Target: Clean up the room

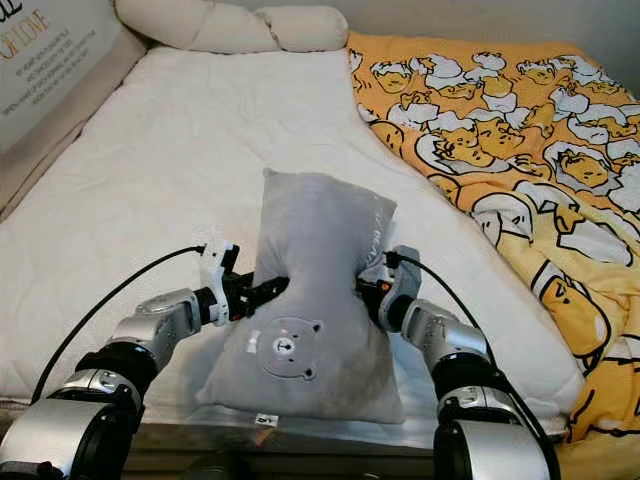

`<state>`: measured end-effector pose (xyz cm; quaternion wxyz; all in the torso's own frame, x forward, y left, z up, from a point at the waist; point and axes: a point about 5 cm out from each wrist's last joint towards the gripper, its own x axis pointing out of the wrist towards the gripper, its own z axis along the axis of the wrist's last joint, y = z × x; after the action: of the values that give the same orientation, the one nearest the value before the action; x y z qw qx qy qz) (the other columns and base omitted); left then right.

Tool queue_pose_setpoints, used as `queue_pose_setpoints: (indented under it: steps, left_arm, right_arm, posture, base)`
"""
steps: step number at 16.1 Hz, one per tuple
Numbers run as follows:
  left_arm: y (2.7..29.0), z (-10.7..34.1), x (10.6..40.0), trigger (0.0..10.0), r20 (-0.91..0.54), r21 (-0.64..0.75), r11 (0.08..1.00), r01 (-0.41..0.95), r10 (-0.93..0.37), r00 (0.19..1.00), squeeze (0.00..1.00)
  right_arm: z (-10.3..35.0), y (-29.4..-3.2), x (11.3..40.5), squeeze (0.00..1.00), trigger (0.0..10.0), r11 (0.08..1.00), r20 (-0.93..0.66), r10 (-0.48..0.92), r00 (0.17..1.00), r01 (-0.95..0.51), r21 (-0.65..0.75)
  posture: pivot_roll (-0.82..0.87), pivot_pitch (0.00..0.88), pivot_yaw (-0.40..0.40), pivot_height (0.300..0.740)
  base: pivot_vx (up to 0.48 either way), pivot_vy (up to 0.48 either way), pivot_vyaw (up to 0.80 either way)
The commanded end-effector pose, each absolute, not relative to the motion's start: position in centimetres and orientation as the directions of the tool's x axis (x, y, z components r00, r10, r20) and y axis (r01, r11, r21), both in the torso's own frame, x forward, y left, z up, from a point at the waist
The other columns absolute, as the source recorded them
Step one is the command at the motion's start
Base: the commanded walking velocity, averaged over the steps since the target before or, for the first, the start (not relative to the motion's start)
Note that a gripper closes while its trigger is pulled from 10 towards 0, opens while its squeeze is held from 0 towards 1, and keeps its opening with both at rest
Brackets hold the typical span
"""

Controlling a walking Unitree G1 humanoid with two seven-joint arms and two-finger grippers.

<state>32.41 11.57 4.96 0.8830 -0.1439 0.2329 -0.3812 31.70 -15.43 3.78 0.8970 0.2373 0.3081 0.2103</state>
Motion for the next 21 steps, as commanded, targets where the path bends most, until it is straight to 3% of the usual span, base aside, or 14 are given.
queue_pose_setpoints:
  steps: [1, 17, 19, 21]
  left_arm:
    - [10.8, 4.9, 32.4, 0.0, -0.292, -0.449, 0.659, 0.603, -0.746, 0.598, 0.12]
    - [11.2, 5.1, 32.4, 0.0, -0.236, -0.500, 0.660, 0.561, -0.727, 0.645, 0.13]
    - [10.7, 6.3, 32.8, 0.0, -0.206, -0.433, 0.636, 0.638, -0.759, 0.617, 0.13]
    - [10.4, 7.0, 33.0, 0.0, -0.196, -0.370, 0.637, 0.676, -0.765, 0.614, 0.12]
  right_arm:
    - [4.3, -13.8, 32.0, 0.00, 0.0, 0.776, -0.418, 0.563, 0.713, -0.283, 0.564]
    - [4.3, -12.6, 31.9, 0.00, 0.0, 0.803, -0.373, 0.499, 0.782, -0.257, 0.538]
    - [5.6, -12.9, 32.6, 0.00, 0.0, 0.833, -0.315, 0.417, 0.852, -0.221, 0.507]
    - [6.1, -12.9, 32.9, 0.00, 0.0, 0.849, -0.295, 0.392, 0.871, -0.220, 0.481]
  posture:
    - [0.02, 0.000, -0.015, 0.740]
    - [0.05, 0.000, -0.020, 0.740]
    - [0.05, 0.000, -0.010, 0.740]
    - [0.05, 0.000, -0.001, 0.740]
  base:
    - [0.000, 0.000, 0.00]
    - [0.000, 0.000, 0.00]
    - [0.000, 0.000, 0.00]
    - [0.000, 0.000, 0.00]
